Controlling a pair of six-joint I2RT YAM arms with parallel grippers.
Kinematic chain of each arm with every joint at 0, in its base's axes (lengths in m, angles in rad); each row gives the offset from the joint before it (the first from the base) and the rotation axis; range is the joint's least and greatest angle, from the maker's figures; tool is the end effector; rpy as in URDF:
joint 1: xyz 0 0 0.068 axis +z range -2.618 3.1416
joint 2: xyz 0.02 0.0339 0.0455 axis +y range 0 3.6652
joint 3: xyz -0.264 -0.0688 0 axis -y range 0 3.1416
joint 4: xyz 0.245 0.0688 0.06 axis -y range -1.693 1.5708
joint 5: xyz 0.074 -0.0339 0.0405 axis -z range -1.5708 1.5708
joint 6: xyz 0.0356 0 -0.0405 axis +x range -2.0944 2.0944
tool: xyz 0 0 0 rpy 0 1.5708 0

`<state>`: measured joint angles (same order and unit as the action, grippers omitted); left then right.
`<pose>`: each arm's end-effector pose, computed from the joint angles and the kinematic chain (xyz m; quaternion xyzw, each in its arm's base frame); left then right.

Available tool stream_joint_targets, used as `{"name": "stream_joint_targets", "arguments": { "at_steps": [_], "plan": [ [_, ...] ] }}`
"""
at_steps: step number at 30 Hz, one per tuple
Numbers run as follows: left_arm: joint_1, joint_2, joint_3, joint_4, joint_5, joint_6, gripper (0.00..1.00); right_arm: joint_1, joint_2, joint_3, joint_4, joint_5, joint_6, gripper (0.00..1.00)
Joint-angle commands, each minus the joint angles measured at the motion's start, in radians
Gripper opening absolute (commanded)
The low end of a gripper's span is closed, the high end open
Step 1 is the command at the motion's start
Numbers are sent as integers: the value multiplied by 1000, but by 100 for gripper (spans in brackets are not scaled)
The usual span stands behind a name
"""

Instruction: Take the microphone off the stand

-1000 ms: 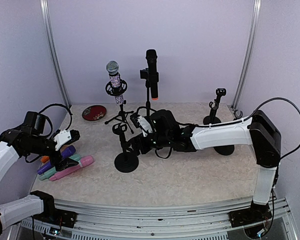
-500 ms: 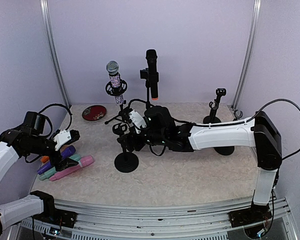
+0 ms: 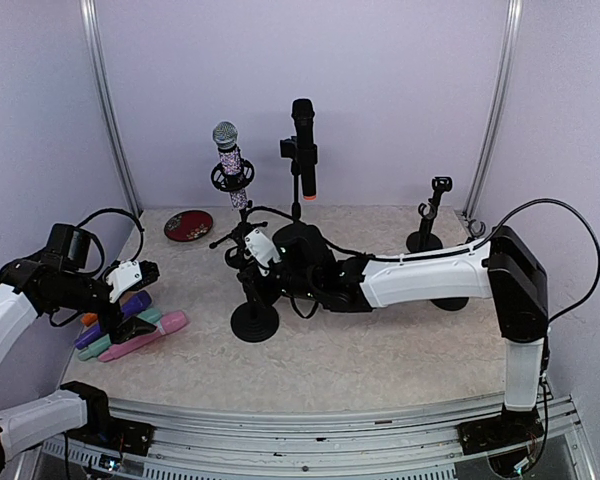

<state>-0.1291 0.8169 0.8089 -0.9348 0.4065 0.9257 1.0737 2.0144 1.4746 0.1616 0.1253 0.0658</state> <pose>0.1444 -0.0329 0.2777 0.5227 0.7736 -0.0596 0.3533 0.2309 0.4162 0.2371 -0.3680 0.7401 0.2587 0.4999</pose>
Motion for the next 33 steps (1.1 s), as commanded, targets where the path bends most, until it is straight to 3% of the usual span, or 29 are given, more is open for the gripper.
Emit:
{"name": "stream_joint_targets", "arguments": {
  "at_steps": [1, 8, 16, 24, 33],
  "plan": [
    [13, -8, 33, -15, 3, 9, 99, -12, -31, -3, -11, 131, -97, 0],
    [13, -13, 36, -19, -3, 12, 99, -136, -110, -85, -41, 180, -146, 0],
    [15, -10, 39, -22, -8, 18, 99, -358, -128, -129, -37, 208, -191, 0],
    [17, 22, 57, -17, -12, 18, 99, -534, -41, -10, -36, 213, -187, 0],
    [23, 48, 68, -6, -15, 19, 99, -603, 63, 125, -28, 294, -154, 0]
  ]
}}
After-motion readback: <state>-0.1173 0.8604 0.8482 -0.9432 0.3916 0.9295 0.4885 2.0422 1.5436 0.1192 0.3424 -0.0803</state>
